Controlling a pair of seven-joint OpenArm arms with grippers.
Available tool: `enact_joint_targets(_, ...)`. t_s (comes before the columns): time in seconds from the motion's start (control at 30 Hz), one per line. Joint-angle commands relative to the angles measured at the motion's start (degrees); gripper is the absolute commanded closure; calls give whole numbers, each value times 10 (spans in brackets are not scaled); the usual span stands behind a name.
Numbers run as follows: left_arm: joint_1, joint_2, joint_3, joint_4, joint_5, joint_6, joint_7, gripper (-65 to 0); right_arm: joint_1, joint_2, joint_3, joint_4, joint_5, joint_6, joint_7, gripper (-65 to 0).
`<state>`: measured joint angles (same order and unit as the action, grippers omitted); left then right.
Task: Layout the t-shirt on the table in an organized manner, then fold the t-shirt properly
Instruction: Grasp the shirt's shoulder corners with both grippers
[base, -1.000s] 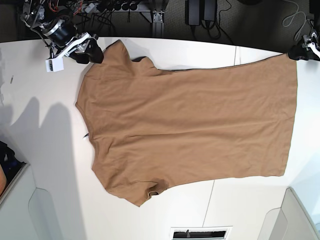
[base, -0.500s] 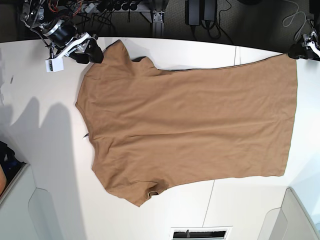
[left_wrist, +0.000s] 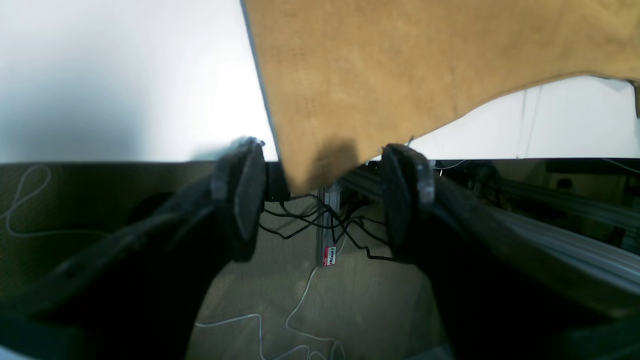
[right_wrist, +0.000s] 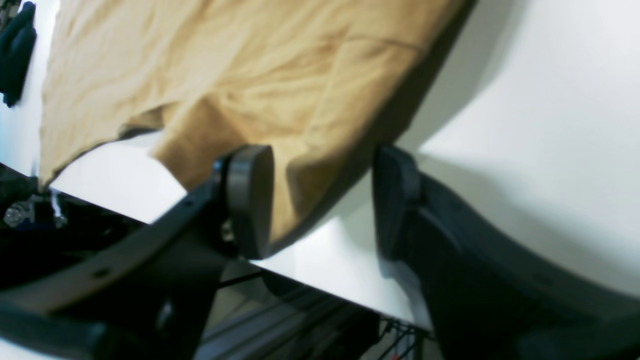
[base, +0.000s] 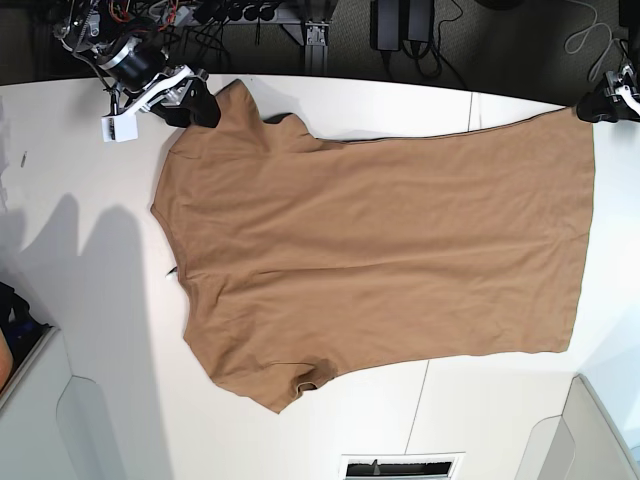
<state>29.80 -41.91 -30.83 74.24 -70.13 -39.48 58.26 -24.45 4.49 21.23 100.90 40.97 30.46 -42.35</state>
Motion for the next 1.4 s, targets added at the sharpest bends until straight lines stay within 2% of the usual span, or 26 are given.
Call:
enact_joint_targets(0.0, -1, -14, -6, 7, -13, -5, -8, -391, 0, 2, 0, 8, 11, 3, 3, -319)
enact_joint_targets(0.6, -24, -8, 3, 7, -12, -5, -15, -391, 0, 1, 0, 8, 30, 3, -1, -316)
enact_joint_targets(0.77, -25, -8, 33, 7, -1, -5, -15, -391, 0, 1, 0, 8, 30, 3, -1, -248)
enact_joint_targets(1.0, -25, -8, 36, 7, -4, -5, -14, -388, 0, 1, 0, 8, 30, 3, -1, -248)
enact_joint_targets(1.03, -25, -8, 36, 7, -4, -5, -14, -377, 0, 1, 0, 8, 30, 3, -1, -248)
enact_joint_targets(1.1, -25, -8, 36, 7, -4, -5, -14, -284, 0, 1, 0, 8, 30, 3, -2, -210)
enact_joint_targets(1.23, -24, -8, 36, 7, -14, -5, -15, -86, 0, 1, 0, 8, 30, 17, -2, -19)
enact_joint_targets(1.3, -25, -9, 35, 7, -22, -5, -15, 0, 0, 1, 0, 8, 30, 19, -2, 0)
enact_joint_targets(1.37, -25, -12, 35, 7, -27, -5, -16, 0, 0, 1, 0, 12, 30, 19, -4, 0)
